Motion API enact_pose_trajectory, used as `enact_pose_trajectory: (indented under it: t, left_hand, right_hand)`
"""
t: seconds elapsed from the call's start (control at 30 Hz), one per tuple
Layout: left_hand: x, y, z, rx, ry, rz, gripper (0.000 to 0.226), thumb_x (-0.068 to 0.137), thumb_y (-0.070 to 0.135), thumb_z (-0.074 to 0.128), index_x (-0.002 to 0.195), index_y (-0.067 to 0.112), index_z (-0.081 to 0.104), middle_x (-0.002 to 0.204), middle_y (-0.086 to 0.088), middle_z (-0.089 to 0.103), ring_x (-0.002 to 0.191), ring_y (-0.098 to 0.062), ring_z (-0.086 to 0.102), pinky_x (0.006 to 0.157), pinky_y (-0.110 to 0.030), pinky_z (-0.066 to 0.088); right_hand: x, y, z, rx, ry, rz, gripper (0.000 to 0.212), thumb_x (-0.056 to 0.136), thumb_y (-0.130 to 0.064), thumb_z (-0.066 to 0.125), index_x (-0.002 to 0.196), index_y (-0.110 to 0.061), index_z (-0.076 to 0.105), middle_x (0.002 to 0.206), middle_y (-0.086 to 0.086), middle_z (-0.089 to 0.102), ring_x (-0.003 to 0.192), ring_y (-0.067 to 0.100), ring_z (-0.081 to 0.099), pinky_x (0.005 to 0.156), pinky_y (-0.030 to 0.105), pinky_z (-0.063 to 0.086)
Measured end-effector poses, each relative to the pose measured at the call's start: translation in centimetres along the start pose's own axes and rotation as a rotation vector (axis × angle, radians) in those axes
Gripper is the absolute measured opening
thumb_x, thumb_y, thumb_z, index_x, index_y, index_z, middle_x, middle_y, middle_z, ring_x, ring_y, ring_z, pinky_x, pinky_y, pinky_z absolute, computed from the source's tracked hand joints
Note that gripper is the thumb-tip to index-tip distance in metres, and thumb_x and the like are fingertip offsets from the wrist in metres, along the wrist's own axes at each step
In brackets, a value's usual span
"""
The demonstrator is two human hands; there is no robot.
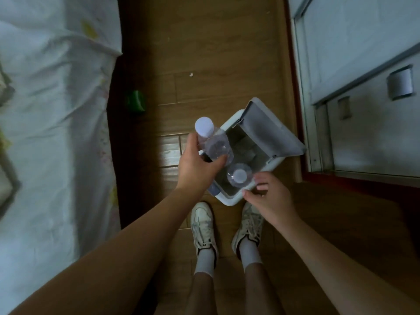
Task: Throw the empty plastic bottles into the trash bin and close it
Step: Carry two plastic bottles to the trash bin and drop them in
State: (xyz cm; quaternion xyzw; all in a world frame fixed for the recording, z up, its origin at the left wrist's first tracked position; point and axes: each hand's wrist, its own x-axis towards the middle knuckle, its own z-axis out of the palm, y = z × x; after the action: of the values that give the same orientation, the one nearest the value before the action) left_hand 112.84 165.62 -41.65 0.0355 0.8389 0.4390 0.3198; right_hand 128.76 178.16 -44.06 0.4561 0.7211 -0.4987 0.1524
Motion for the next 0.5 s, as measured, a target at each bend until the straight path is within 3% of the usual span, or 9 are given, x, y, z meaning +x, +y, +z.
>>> enact_pose_trajectory:
  t: [0.07,0.1,0.23,0.37,0.5]
  left_hand:
    - [0.6,-0.2,0.7,0.03,-0.016,0.001,0.056,0.073,0.035,0.083,0.118,0.04,0.05,0.113,0.021,0.065,0.102,-0.006,0.069,0.083,-0.04,0.063]
    - [0.8,-0.3,1.1,0.046,-0.014,0.011,0.058,0.072,0.037,0.083,0.12,0.039,0.051,0.114,0.019,0.066,0.102,-0.005,0.068,0.083,-0.043,0.063]
    - [0.8,-0.8,1.9,0.111,0.035,0.05,0.062,0.073,0.038,0.083,0.126,0.036,0.052,0.119,0.016,0.064,0.106,-0.001,0.06,0.086,-0.034,0.059]
    - [0.4,-1.8,1.9,0.105,-0.004,0.022,0.06,0.074,0.033,0.083,0.12,0.044,0.046,0.118,0.017,0.06,0.108,-0.006,0.06,0.088,-0.034,0.058]
    - [-0.5,-2.9,1.5,0.174,-0.015,-0.002,0.064,0.071,0.041,0.082,0.125,0.039,0.047,0.116,0.016,0.061,0.111,-0.011,0.061,0.086,-0.033,0.057]
  right_hand:
    - [0.3,0.5,-0.1,0.001,-0.01,0.017,0.05,0.08,-0.027,0.08,0.125,-0.021,0.06,0.116,-0.007,0.064,0.104,0.008,0.062,0.087,0.034,0.058]
    - [0.3,0.8,-0.2,0.003,-0.014,0.026,0.047,0.082,-0.027,0.078,0.125,-0.02,0.06,0.115,-0.006,0.065,0.102,0.007,0.063,0.085,0.031,0.058]
    - [0.3,1.5,-0.5,0.035,-0.018,0.047,0.035,0.09,-0.024,0.07,0.122,-0.015,0.062,0.109,-0.003,0.066,0.09,-0.001,0.061,0.069,0.012,0.045]
    - [-0.2,1.8,-0.7,0.026,-0.052,0.071,0.03,0.093,-0.023,0.066,0.122,-0.017,0.06,0.108,-0.004,0.065,0.091,0.001,0.061,0.067,0.013,0.045]
    - [-0.9,2.0,-0.8,0.029,-0.078,0.082,0.025,0.094,-0.023,0.064,0.119,-0.019,0.061,0.104,-0.005,0.068,0.09,0.001,0.063,0.066,0.013,0.044]
